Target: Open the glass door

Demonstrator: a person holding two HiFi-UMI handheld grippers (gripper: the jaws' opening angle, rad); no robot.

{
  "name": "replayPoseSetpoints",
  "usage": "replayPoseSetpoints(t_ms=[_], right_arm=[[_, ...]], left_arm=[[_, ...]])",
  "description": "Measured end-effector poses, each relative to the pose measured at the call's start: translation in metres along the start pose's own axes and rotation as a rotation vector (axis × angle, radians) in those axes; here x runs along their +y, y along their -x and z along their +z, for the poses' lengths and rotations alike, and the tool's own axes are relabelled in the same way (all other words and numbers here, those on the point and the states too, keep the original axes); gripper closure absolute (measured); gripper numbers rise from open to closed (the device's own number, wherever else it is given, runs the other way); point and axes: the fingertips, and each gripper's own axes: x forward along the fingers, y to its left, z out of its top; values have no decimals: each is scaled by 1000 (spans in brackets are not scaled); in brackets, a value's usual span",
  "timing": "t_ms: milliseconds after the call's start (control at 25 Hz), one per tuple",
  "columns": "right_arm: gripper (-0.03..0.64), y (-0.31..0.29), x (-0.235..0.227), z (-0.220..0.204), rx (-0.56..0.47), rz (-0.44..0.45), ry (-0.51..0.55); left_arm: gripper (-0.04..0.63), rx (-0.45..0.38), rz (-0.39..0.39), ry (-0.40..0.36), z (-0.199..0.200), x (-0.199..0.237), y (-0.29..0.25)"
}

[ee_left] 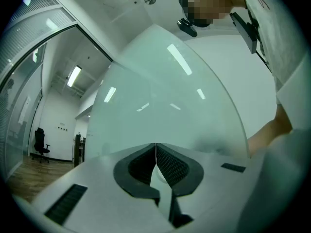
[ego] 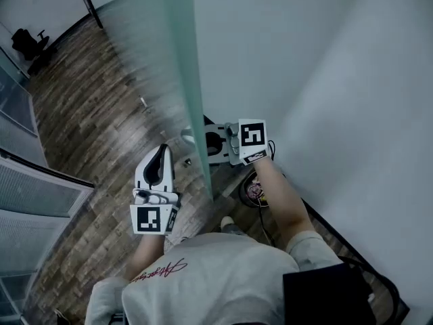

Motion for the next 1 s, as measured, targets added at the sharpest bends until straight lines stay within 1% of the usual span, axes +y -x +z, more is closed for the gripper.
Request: replayPoseSetpoints(t_ms=[200, 320, 360, 400, 440, 480, 560, 600, 640, 680, 760, 800, 880, 960, 1000], right_arm=[[497, 41, -10, -1, 8, -52, 18], [499, 74, -16, 5, -16, -138, 28], [520, 83, -19, 8, -27, -174, 37], [561, 93, -24, 10, -32, -218, 51], [574, 103, -31, 10, -28, -279, 69], [588, 115, -40, 10, -14, -362, 90], [600, 146, -57, 8, 23, -576, 121], [600, 162, -61, 9, 24, -682, 126], [600, 177, -62, 12, 7, -768, 123], [600, 188, -60, 17, -24, -829, 115], [601, 203, -51, 25, -81, -910, 92], [601, 211, -47, 27, -94, -954, 88], [601, 232, -40, 32, -79, -1088, 108], [601, 249, -29, 38, -51, -1229, 151], [601, 254, -22, 41, -45, -1286, 171]], left_arm=[[578, 3, 26, -1, -2, -23, -22], [578, 11, 24, -7, 1, -38, -30], [578, 11, 22, -12, 2, -43, -34], [578, 8, 21, -16, 3, -46, -38], [578, 5, 19, -18, 2, -48, -42], [578, 1, 17, -17, 1, -50, -47], [578, -5, 11, -10, -3, -56, -54], [578, -8, 7, -8, -4, -60, -57], [578, -12, 1, -5, -5, -63, -60], [578, -16, -4, -1, -6, -66, -63], [578, -20, -15, 15, -9, -70, -68], [578, -22, -21, 23, -10, -73, -72], [578, -27, -33, 38, -12, -79, -79], [578, -36, -52, 52, -14, -85, -89], [578, -42, -63, 59, -15, -89, -93]])
